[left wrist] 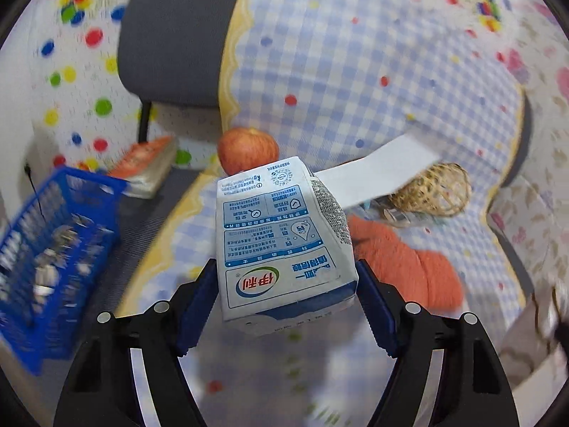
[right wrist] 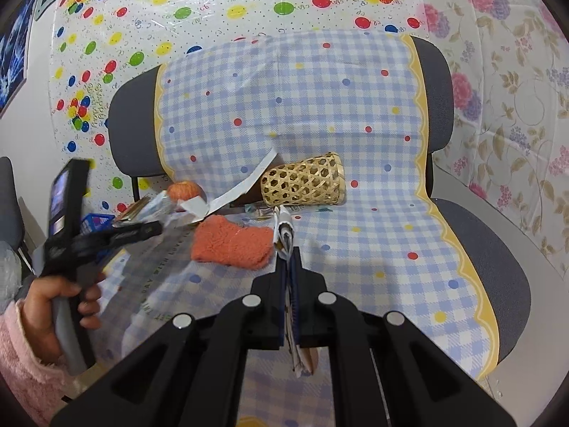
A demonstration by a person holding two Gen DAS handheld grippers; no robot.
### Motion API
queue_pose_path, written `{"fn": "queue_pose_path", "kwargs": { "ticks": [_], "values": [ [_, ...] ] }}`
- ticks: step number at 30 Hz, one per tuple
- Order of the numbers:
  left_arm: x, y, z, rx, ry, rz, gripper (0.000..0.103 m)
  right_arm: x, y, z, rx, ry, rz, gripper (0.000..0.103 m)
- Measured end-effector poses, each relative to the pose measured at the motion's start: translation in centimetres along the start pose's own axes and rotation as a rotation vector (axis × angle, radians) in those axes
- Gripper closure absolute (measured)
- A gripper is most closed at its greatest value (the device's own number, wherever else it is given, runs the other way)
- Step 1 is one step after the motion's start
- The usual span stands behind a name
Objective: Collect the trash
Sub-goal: 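Grasp the white milk carton with the left gripper while the right gripper holds the paper, then carry the carton and paper to the bin and open both grippers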
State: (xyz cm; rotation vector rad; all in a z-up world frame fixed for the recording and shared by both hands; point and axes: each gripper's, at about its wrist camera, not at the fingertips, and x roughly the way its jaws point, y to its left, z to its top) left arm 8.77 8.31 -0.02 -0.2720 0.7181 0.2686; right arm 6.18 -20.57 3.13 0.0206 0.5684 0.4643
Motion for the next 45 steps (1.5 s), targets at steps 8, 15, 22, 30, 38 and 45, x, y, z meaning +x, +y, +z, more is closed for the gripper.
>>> {"fn": "queue_pose_path", "kwargs": {
  "ticks": [8, 15, 22, 30, 38, 45],
  "values": [
    [-6.3, 1.2, -3.4, 0.088, -0.037, -0.073, 0.028, -1.7, 0.9, -0.2, 0.036, -0.005, 0.047, 0.099],
    [-9.1, -2.7, -5.8, 0.221, -0.04, -0.155, 0.028, -3.2, 1.3, -0.8, 0.047, -0.012, 0.06, 0.099],
    [-11.1, -7.5, -7.9, 0.332, -0.038, -0.245, 0.028, -5.8, -0.3, -2.3, 0.081, -0.015, 0.036, 0.099],
    [-12.4, -14.0, -11.7, 0.498, -0.015, -0.394, 0.028, -10.0, -3.9, -5.8, 0.137, -0.009, -0.069, 0.099],
    [-13.1, -19.9, -15.9, 0.653, 0.055, -0.561, 0.028, -14.7, -7.5, -10.1, 0.217, 0.007, -0.217, 0.099],
    [-13.3, -24.0, -19.2, 0.766, 0.109, -0.659, 0.028, -17.9, -10.8, -14.0, 0.311, 0.044, -0.344, 0.099]
  ]
}}
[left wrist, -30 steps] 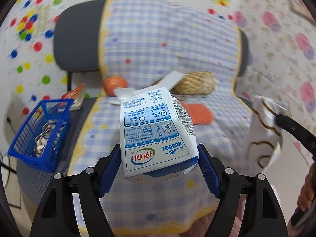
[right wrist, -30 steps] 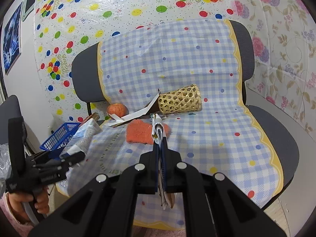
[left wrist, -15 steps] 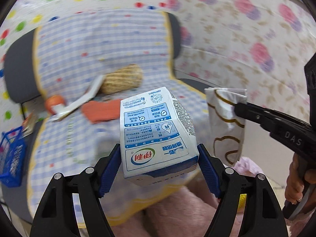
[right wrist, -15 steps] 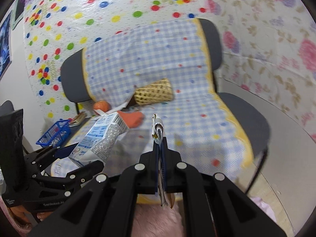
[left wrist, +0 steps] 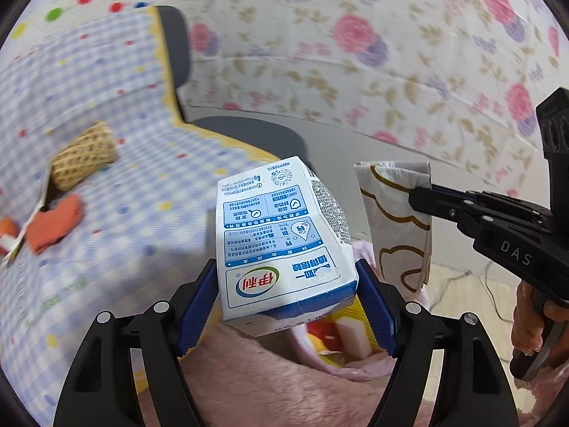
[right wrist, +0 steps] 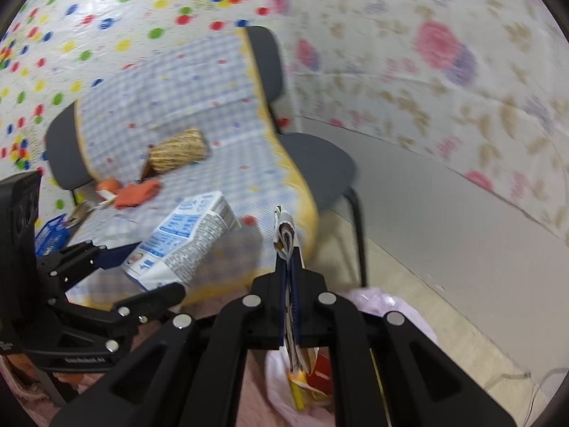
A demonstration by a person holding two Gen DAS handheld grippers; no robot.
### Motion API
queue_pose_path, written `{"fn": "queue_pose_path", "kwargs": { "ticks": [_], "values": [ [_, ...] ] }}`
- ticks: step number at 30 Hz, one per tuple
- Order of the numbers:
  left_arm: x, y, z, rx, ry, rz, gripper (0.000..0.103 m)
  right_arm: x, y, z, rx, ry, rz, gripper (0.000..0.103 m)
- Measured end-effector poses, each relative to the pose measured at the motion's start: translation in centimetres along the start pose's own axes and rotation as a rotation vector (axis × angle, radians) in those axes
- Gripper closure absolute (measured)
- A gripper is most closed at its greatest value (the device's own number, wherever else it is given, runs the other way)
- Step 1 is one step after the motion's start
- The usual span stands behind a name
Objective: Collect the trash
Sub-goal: 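Carry the carton and paper to the bin and open both grippers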
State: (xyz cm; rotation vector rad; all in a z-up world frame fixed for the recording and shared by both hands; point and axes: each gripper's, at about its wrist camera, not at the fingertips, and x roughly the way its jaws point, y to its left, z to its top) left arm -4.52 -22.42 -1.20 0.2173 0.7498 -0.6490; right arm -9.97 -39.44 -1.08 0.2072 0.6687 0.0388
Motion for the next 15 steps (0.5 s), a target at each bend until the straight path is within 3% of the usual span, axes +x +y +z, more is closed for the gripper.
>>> {"fn": "queue_pose_path", "kwargs": {
  "ticks": [12, 15],
  "values": [
    [5.0, -3.9, 0.5, 0.065, 0.081, -0.109, 0.026, 1.3, -5.3, -3.3, 0.118, 0.081, -0.09, 0.099],
    [5.5, -4.0, 0.7, 0.061, 0.071, -0.099, 0.016, 1.8, -6.0, -3.7, 0.127, 0.104, -0.112, 0.093]
  ]
}}
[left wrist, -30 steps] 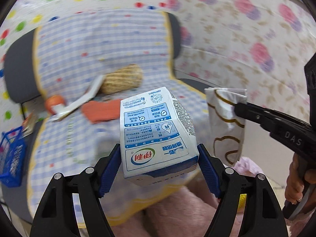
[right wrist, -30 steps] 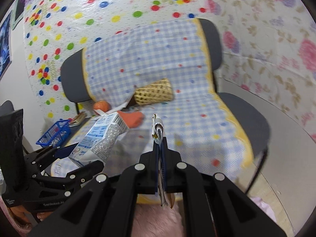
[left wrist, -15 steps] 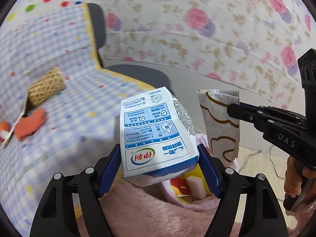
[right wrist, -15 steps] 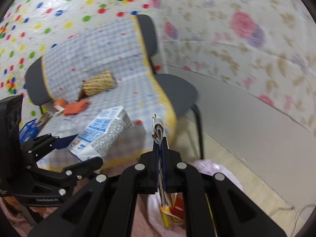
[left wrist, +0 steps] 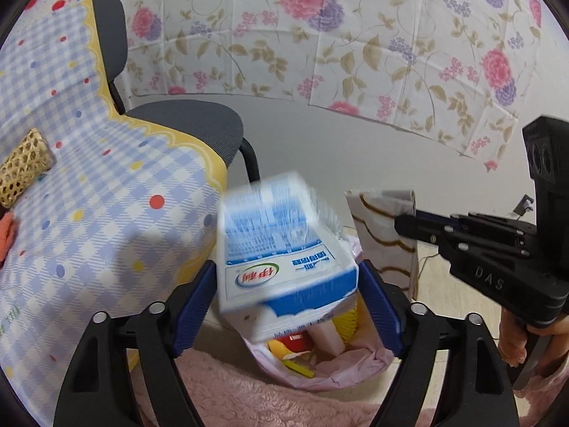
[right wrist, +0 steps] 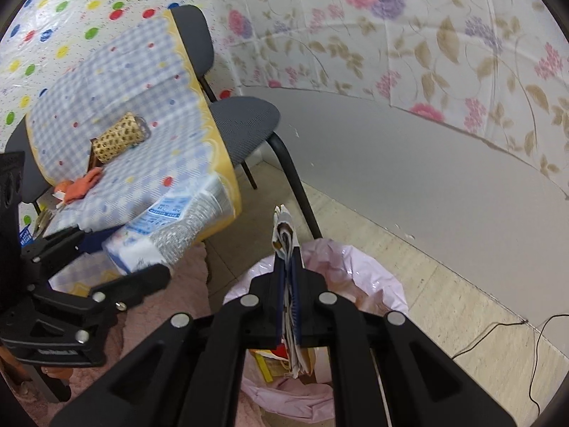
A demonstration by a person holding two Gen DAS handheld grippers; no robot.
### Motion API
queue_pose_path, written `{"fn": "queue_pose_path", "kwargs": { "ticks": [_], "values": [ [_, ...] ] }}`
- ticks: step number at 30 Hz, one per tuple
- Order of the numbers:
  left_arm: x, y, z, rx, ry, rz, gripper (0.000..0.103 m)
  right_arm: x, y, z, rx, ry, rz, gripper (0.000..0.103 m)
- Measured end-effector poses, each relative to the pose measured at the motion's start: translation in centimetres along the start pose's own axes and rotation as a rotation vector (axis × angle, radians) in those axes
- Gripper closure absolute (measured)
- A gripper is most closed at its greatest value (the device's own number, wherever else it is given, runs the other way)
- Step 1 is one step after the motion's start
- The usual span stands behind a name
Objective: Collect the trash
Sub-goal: 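Carry the carton and paper to the bin and open both grippers, then move both grippers back toward the chair with the remaining items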
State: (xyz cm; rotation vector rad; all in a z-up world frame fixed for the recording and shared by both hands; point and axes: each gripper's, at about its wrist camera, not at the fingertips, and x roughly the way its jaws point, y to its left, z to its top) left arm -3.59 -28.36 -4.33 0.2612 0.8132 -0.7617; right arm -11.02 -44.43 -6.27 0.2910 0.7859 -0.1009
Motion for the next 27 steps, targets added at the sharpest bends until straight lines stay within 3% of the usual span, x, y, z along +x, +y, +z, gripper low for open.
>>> {"fn": "queue_pose_path", "kwargs": {
  "ticks": [2, 3, 12, 20, 27],
  "values": [
    [-0.1, 0.3, 0.0, -0.012, -0.009, 0.008, 0.015, 0.1, -0.4, -0.1, 0.009, 0.005, -0.013, 0.073],
    [-0.2, 0.6, 0.0, -0.024, -0.007, 0.008, 0.015, 0.0, -0.4, -0.1, 0.012, 0.001, -0.015, 0.071],
    [-3.0, 3.7, -1.1, -0.117, -0.033, 0.103, 0.015, -1.5, 1.5, 1.4, -0.02, -0.054, 0.033, 0.071],
    [-6.1, 6.2, -1.8, -0.182, -0.088, 0.154, 0.015, -2.5, 5.7, 3.2, -0.091, -0.097, 0.113, 0.072],
    [-9.6, 10.2, -2.9, -0.262, -0.134, 0.258, 0.015, -1.9, 11.1, 5.6, -0.177, -0.108, 0.217, 0.072]
  ]
}}
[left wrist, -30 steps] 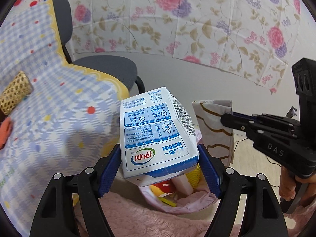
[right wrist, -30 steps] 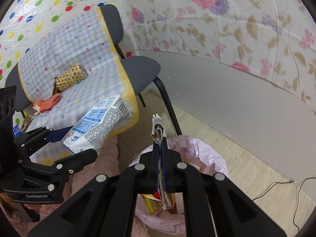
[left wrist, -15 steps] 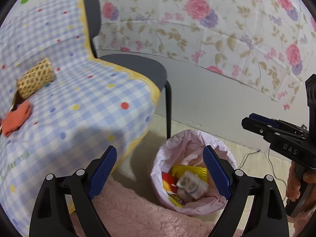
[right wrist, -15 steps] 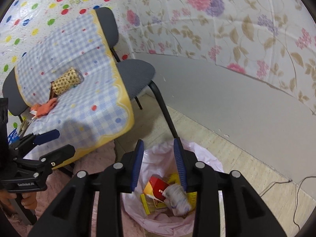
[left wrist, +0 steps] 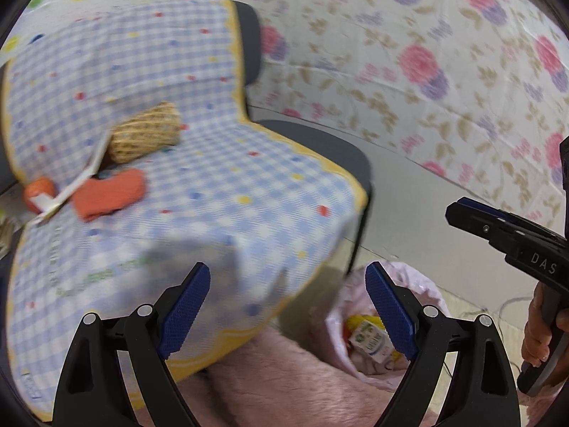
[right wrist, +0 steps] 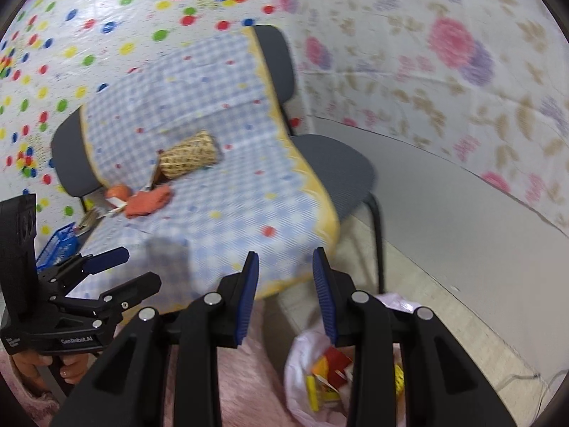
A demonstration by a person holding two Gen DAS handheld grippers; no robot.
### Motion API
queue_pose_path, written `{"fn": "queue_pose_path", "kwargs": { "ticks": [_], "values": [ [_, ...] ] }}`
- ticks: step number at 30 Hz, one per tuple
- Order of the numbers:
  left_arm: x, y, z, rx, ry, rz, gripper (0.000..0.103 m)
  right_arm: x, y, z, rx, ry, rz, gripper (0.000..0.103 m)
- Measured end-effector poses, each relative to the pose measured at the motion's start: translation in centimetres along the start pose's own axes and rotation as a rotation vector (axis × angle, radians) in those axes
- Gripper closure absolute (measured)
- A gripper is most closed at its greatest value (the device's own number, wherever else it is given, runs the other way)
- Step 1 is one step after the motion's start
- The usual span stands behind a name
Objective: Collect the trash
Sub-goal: 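Move both grippers back toward the chair with the remaining items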
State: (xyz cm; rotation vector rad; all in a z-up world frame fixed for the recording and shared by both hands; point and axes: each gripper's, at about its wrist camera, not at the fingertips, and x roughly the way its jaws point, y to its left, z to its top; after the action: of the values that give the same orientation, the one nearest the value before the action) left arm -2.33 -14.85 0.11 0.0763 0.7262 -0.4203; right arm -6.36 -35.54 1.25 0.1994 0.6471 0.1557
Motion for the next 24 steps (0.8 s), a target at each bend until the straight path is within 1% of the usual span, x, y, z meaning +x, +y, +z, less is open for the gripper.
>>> {"fn": "queue_pose_path", "kwargs": {
  "ticks": [4, 9, 15, 19, 21, 24],
  "values": [
    [-1.1, 3.6, 0.0, -0.062, -0.018, 0.071, 0.015, 1.6, 2.9, 1.4, -0.064, 0.003, 0.047, 0.072],
    [-1.8, 8.3, -0.5, -0.146, -0.014, 0.148, 0.015, 4.5, 6.9, 2.7, -0.14, 0.029, 0.108, 0.072],
    [-2.7, 13.9, -1.1, -0.232, -0.024, 0.261, 0.015, 7.8, 10.7, 3.9, -0.198, 0.064, 0.169, 0.072],
    [-3.2, 18.1, -0.8, -0.294, -0.031, 0.359, 0.015, 10.4, 13.4, 4.9, -0.249, 0.086, 0.201, 0.071],
    [-3.2, 20.2, -0.4, -0.323, -0.035, 0.405, 0.015, 11.7, 14.4, 5.5, -0.268, 0.095, 0.213, 0.068],
    [-2.7, 23.0, 0.4, -0.37, -0.035, 0.449, 0.015, 13.5, 15.6, 6.5, -0.279, 0.098, 0.223, 0.068]
  ]
}}
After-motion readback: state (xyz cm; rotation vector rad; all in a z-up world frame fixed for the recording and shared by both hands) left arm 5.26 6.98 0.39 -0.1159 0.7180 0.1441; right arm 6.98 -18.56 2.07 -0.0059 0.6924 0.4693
